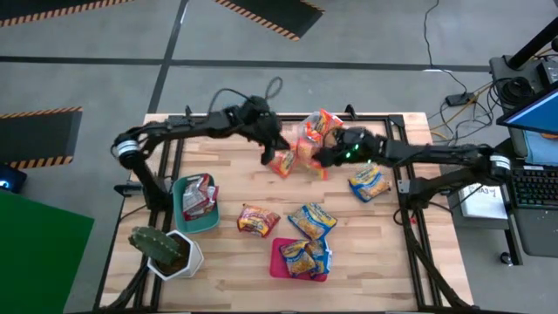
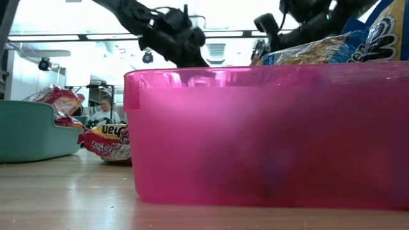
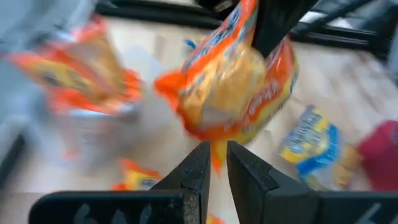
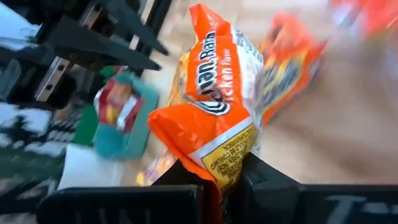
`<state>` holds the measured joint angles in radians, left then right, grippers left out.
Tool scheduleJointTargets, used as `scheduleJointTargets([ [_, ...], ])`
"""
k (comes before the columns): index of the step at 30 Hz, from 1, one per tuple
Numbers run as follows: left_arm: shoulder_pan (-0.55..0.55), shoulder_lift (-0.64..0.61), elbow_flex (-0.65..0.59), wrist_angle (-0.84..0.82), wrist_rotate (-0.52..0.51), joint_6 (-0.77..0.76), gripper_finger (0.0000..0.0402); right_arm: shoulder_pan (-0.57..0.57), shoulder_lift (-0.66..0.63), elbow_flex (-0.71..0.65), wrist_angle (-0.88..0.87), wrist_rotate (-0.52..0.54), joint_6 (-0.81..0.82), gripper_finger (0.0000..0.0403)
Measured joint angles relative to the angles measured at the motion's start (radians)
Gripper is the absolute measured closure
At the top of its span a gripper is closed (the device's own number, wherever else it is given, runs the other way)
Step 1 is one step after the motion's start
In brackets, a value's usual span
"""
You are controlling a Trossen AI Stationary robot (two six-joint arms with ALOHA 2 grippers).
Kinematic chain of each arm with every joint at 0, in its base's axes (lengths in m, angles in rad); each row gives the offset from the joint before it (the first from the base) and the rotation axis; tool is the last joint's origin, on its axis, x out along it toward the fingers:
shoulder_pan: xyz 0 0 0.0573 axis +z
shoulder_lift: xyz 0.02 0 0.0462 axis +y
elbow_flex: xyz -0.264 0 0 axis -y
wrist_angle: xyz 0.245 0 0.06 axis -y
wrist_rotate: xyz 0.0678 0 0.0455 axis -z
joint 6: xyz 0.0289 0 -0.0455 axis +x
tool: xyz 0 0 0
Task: Sort Maruchan noodles
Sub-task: Put the right orange noodle pack into the transparent bin
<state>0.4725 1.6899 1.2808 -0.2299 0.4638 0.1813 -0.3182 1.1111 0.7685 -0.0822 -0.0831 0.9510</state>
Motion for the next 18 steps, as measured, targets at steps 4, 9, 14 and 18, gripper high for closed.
scheduleJointTargets([
  [4, 0.039, -0.067, 0.0, 0.003, -0.065, 0.019, 0.0365, -0.093, -0.017, 0.164, -0.217, 0.009, -0.139, 0.0387],
  [9, 0.056, -0.126, 0.002, 0.013, -0.094, -0.017, 0.0365, -0.242, 0.053, 0.417, -0.522, 0.006, -0.304, 0.0387],
  [14, 0.056, -0.158, 0.002, 0.034, -0.099, -0.069, 0.0365, -0.381, 0.209, 0.67, -0.761, -0.102, -0.456, 0.0387],
  [18, 0.056, -0.171, 0.002, 0.037, -0.099, -0.104, 0.0365, -0.446, 0.378, 0.862, -0.946, -0.21, -0.576, 0.0387],
])
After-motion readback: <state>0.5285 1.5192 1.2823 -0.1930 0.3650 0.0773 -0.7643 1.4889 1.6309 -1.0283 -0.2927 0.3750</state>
